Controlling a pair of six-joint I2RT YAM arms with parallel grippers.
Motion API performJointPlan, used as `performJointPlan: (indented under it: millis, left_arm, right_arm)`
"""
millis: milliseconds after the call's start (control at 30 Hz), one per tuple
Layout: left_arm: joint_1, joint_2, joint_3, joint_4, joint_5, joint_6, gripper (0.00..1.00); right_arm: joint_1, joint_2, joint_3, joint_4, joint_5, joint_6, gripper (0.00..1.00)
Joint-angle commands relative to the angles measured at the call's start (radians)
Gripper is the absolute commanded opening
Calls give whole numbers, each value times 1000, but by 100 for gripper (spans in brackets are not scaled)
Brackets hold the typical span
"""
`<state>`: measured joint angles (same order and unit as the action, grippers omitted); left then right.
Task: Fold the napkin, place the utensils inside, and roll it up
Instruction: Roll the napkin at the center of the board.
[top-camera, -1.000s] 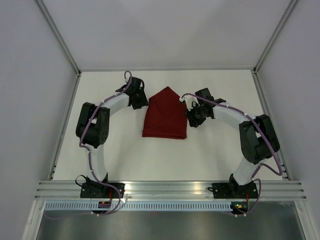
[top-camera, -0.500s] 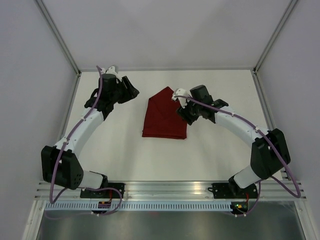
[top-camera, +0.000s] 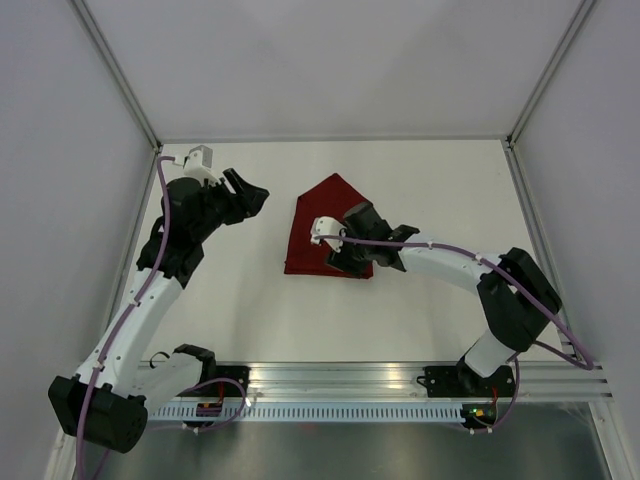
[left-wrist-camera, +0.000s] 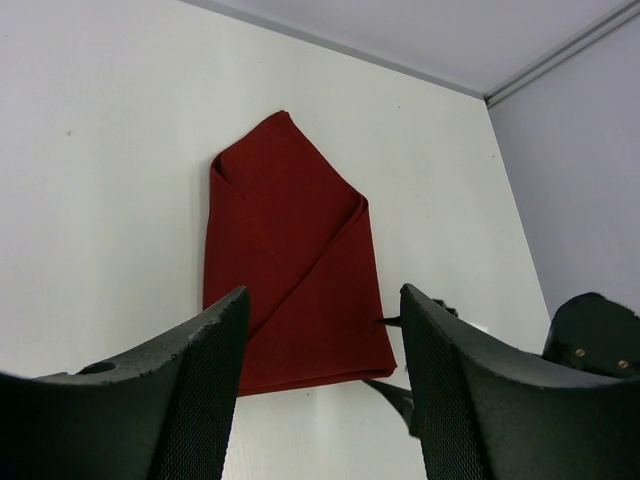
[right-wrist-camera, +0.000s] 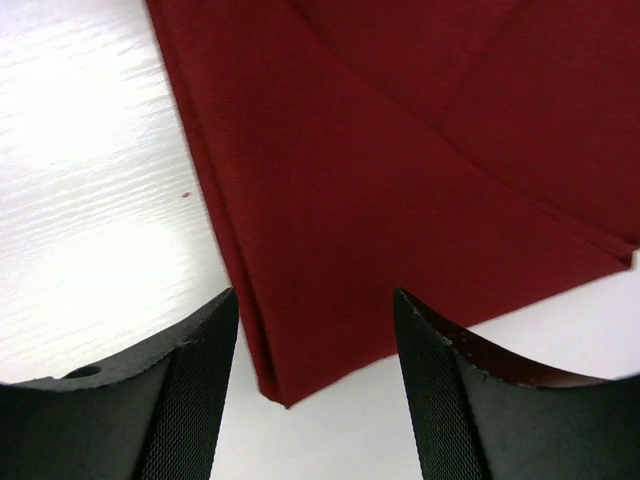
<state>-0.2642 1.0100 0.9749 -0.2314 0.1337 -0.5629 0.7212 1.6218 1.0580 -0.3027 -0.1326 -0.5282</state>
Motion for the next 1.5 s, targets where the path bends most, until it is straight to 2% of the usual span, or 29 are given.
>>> performJointPlan:
  millis: [0,367,533,700,1033,1067,1333,1467]
  left_arm:
    - [0,1,7,9,12,44,67]
    - [-1,-4,-19,4,24,47,67]
    - [0,-5,-16,6,26,58,67]
    - [0,-2,-21,4,33,69,67]
    - [0,18,-38,9,46,84,67]
    - [0,19,-42,10,46,86,67]
    - [0,29,-50,18,60,92,67]
    - [-4,32,-61,27,64,92,66]
  right_arm:
    - [49,19,-39,83,45,-15,70]
    - [144,90,-50,145,116,-18,73]
    - [152,131,-53,184,149,-29,71]
    - [153,168,-65,211,169,-47,60]
    - [144,197,-101,217,157,-76,53]
    - [144,202,-98,209,156,-82,50]
    - [119,242,-33,86,80,-90,42]
    - [109,273,-6,30,42,-96,32]
